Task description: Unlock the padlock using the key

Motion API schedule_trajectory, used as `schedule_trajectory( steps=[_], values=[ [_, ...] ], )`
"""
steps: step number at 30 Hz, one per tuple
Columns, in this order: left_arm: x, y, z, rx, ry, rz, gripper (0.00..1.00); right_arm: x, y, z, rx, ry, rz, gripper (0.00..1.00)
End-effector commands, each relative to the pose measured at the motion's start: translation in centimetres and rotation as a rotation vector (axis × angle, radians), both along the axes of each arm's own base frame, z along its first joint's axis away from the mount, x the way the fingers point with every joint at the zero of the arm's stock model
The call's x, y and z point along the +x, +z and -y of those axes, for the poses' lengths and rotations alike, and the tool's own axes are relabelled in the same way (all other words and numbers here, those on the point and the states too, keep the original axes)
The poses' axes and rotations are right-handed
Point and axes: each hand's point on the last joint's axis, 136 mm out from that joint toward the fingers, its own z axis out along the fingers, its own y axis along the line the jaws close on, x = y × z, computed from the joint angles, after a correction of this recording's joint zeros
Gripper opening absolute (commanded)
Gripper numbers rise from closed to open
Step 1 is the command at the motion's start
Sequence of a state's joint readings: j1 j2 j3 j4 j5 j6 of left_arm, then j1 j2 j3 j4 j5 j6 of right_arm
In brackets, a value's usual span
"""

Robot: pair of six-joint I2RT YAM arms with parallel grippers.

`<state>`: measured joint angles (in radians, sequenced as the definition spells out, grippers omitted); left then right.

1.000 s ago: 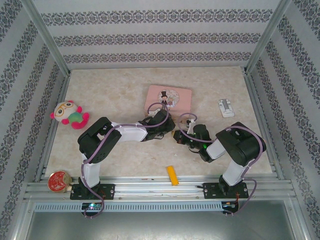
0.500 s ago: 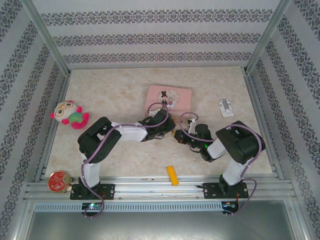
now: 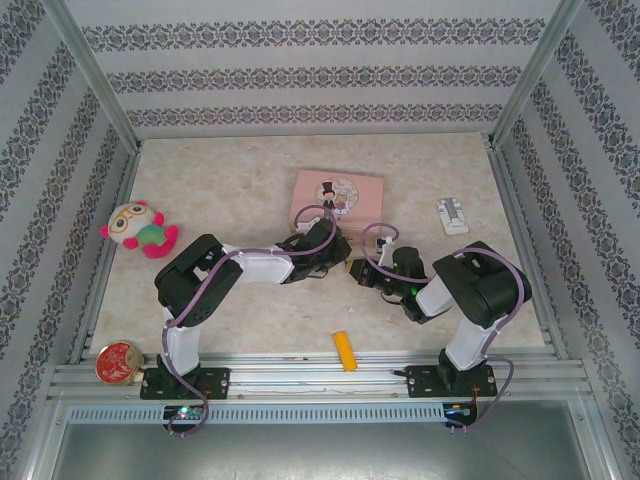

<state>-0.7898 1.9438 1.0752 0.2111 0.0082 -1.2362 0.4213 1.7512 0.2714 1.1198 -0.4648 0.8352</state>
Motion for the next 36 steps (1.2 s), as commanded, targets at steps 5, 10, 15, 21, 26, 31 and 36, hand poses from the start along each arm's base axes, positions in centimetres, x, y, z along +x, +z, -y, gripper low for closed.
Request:
schedule_trajectory(
  steps=[5,10,15,21,26,31,36],
  values=[
    [-0.2,1.8,0.7,-0.107,0.004,-0.033,0.00,0.4,1.8,-0.8,0.026,0.030,0.093,0.00],
    [-0.1,1.8,0.6,-0.114,0.017,-0.038,0.00,-0.1,1.7,-1.2,0.021,0.051,0.093,0.00],
    [-0.1,2.0,0.6,-0.122,0.017,-0.040,0.00,-0.3,1.2,-0.7,0.005,0.037,0.087,0.00],
    [-0.9,1.9,0.8,-0.161,0.028,-0.135,0.00,-0.1,1.5,-0.6,-0.007,0.007,0.104,0.00],
    [-1.0,1.9,0.9,-0.151,0.033,-0.170,0.00,0.5,2.2,-0.8,-0.011,-0.017,0.136,0.00],
    [-1.2,1.4,1.1,-0.169,0.034,-0.185,0.00,1.3,2.8,-1.1,0.004,-0.028,0.142,0.00],
    [-1.3,1.1,1.2,-0.176,0.033,-0.192,0.00,2.0,3.1,-1.5,0.030,-0.025,0.140,0.00]
  ],
)
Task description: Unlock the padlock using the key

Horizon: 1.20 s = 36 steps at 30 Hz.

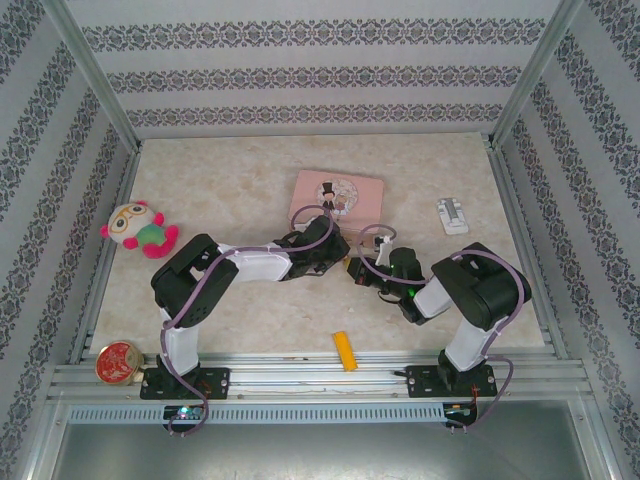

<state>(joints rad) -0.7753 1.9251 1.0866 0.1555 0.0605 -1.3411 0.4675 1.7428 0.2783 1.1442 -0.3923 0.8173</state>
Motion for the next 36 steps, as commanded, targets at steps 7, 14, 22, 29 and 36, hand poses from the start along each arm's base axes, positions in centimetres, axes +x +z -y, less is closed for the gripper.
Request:
schedule_trajectory(
  steps=[7,14,22,29,36],
  values=[
    [-0.9,0.8,1.4,-0.119,-0.015,-0.089,0.00,1.6,2.1,-0.3,0.053,-0.022,0.068,0.00],
    [-0.8,0.9,1.4,-0.125,-0.014,-0.086,0.00,1.5,2.2,-0.1,0.061,-0.026,0.065,0.00],
    [-0.7,1.0,1.5,-0.130,-0.015,-0.081,0.00,1.7,2.3,0.2,0.074,-0.041,0.055,0.00],
    [-0.9,0.8,1.7,-0.127,-0.040,-0.086,0.00,2.1,2.4,0.2,0.106,-0.052,0.024,0.00],
    [-1.1,0.7,2.0,-0.133,-0.058,-0.091,0.00,2.8,1.9,0.3,0.157,-0.052,-0.029,0.00]
  ],
)
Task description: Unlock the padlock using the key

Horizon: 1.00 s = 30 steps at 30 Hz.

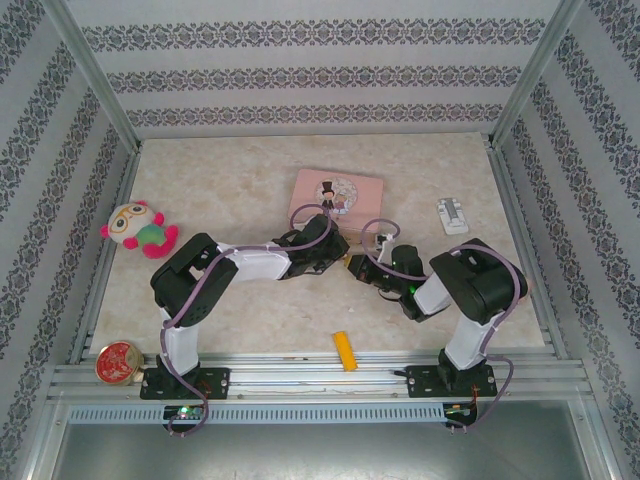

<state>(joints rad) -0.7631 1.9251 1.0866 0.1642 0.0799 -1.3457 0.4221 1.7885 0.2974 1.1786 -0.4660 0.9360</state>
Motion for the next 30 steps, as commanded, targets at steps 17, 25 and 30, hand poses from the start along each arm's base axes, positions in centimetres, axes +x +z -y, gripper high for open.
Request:
schedule_trajectory(
  steps=[17,25,30],
  values=[
    [-2.5,-0.2,3.2,-0.117,-0.127,-0.121,0.00,4.8,5.5,-0.8,0.056,-0.028,0.197,0.00],
    [-2.7,-0.7,2.9,-0.112,-0.109,-0.129,0.00,5.7,5.5,0.2,0.018,-0.100,0.170,0.05],
    [-2.1,-0.5,2.3,-0.114,-0.072,-0.110,0.00,4.9,4.9,0.1,-0.007,-0.077,0.156,0.22]
  ],
)
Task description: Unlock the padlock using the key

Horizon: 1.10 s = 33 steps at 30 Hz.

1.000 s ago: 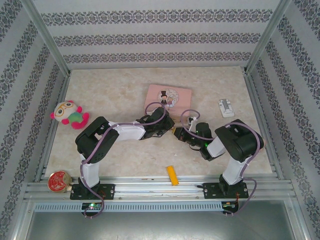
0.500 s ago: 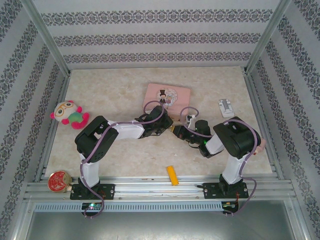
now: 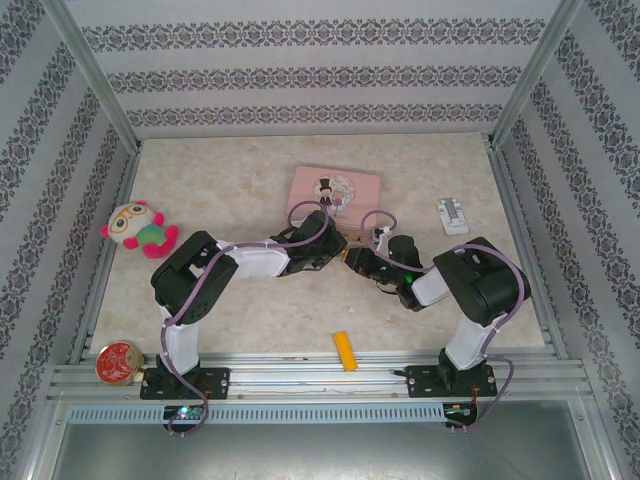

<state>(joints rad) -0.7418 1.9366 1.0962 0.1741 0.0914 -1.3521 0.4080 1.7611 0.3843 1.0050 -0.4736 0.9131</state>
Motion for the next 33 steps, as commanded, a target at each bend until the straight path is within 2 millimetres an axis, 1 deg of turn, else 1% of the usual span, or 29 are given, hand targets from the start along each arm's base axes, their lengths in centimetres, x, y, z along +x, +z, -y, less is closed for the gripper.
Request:
schedule_trajectory(
  steps=[1,4,7,8,9,12,14,16,17,20,22,23,26,33],
  values=[
    [-2.8,-0.4,2.6,-0.104,-0.082,-0.102,0.00,3.2,4.8,0.4,0.021,-0.072,0.193,0.25],
    [-2.3,-0.4,2.2,-0.112,-0.058,-0.097,0.00,2.3,4.4,0.6,0.005,-0.061,0.182,0.30],
    [-2.0,-0.5,1.8,-0.108,-0.042,-0.090,0.00,1.2,3.9,1.1,-0.018,-0.064,0.172,0.30],
    [-1.9,-0.4,1.6,-0.105,-0.038,-0.087,0.00,1.0,4.2,1.2,-0.019,-0.063,0.178,0.31],
    [-1.8,-0.5,1.5,-0.101,-0.035,-0.086,0.00,0.2,3.7,1.6,-0.027,-0.061,0.164,0.31],
    [-1.6,-0.6,1.2,-0.097,-0.026,-0.083,0.00,-1.1,3.7,1.9,-0.050,-0.055,0.155,0.32],
    [-1.5,-0.6,1.1,-0.097,-0.023,-0.083,0.00,-1.9,3.4,2.0,-0.085,-0.049,0.141,0.32],
    [-1.4,-0.6,1.1,-0.099,-0.024,-0.082,0.00,-2.5,3.3,2.1,-0.146,-0.045,0.134,0.32],
    [-1.4,-0.6,1.2,-0.103,-0.026,-0.082,0.00,-2.9,2.9,2.3,-0.192,-0.040,0.117,0.32],
    [-1.4,-0.5,1.3,-0.110,-0.032,-0.080,0.00,-3.4,3.2,2.3,-0.272,-0.030,0.118,0.32],
    [-1.4,-0.5,1.4,-0.111,-0.036,-0.079,0.00,-4.0,2.7,2.5,-0.309,-0.021,0.098,0.32],
    [-1.4,-0.4,1.4,-0.114,-0.036,-0.079,0.00,-3.5,3.8,2.2,-0.312,-0.021,0.121,0.32],
    [-1.5,-0.3,1.5,-0.120,-0.042,-0.079,0.00,-3.6,3.6,2.1,-0.348,-0.015,0.120,0.32],
    [-1.8,-0.2,1.6,-0.127,-0.063,-0.080,0.00,-2.8,3.6,1.4,-0.352,0.002,0.121,0.32]
  ],
)
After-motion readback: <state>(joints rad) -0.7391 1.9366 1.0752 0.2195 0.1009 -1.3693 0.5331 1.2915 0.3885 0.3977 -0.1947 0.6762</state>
